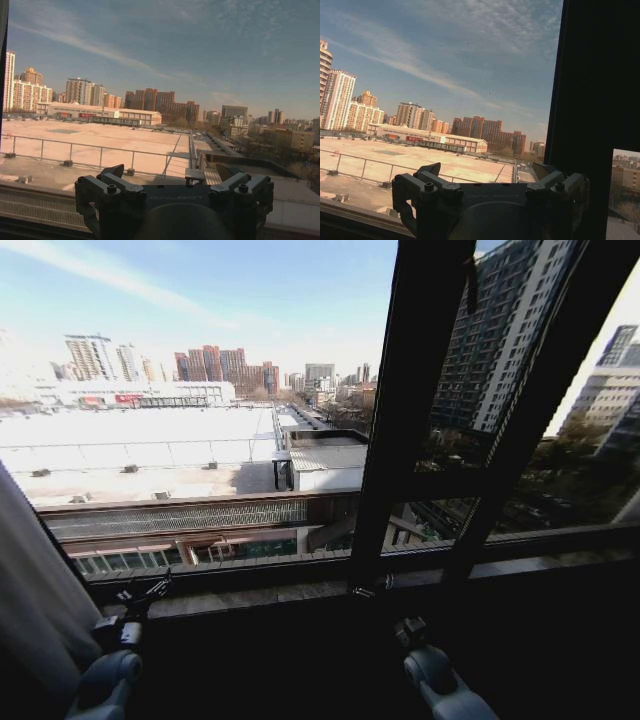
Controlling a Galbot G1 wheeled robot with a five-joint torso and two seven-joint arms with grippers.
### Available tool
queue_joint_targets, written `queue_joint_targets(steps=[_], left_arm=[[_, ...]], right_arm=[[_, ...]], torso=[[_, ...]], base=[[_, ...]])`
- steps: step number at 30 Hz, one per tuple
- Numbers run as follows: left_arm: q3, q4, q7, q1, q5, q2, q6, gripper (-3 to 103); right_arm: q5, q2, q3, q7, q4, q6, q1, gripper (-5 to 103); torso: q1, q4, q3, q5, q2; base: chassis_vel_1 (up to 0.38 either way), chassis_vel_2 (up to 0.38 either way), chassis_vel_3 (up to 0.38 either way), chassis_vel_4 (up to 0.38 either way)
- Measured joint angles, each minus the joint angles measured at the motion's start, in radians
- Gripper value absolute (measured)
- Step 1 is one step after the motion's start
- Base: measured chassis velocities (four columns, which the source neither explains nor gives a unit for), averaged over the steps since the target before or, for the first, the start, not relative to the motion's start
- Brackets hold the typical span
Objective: Open the curtains by pulling them apart, changing their state from closed to fully open.
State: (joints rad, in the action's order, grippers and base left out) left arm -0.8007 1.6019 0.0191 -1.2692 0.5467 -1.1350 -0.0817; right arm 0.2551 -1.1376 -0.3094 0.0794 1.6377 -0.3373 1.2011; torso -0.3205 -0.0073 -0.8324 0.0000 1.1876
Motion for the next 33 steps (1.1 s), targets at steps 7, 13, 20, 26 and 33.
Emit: queue_joint_targets(steps=[7, 13, 20, 26, 33], left_arm=[[0.0, 0.0, 0.0, 0.0, 0.0, 0.0, -0.001, 100], [0.0, -0.001, -0.001, 0.001, -0.001, 0.0, -0.001, 100], [0.0, -0.001, -0.001, 0.001, -0.001, 0.0, -0.001, 100], [0.001, -0.002, -0.001, 0.001, -0.001, 0.0, -0.001, 100], [0.0, -0.002, -0.001, 0.001, -0.001, 0.0, -0.001, 100]], right_arm=[[0.0, 0.0, 0.0, 0.0, 0.0, 0.0, 0.0, 100], [0.0, 0.0, 0.0, 0.0, 0.0, 0.0, 0.0, 100], [0.0, 0.0, 0.0, 0.0, 0.0, 0.0, 0.0, 100], [0.0, 0.0, 0.0, 0.0, 0.0, 0.0, 0.0, 100], [0.0, 0.0, 0.0, 0.0, 0.0, 0.0, 0.0, 100]], torso=[[0.0, 0.0, 0.0, 0.0, 0.0], [0.0, -0.0002, 0.0, -0.0001, 0.0], [0.0, -0.0002, 0.0, 0.0, 0.0], [0.0, -0.0002, 0.0, 0.0, 0.0], [0.0, 0.0, 0.0, 0.0, 0.0]], base=[[-0.077, -0.071, 0.084, 0.09], [-0.187, -0.198, 0.195, 0.202], [-0.307, -0.289, 0.303, 0.298], [-0.342, -0.33, 0.343, 0.331], [-0.366, -0.35, 0.369, 0.362]])
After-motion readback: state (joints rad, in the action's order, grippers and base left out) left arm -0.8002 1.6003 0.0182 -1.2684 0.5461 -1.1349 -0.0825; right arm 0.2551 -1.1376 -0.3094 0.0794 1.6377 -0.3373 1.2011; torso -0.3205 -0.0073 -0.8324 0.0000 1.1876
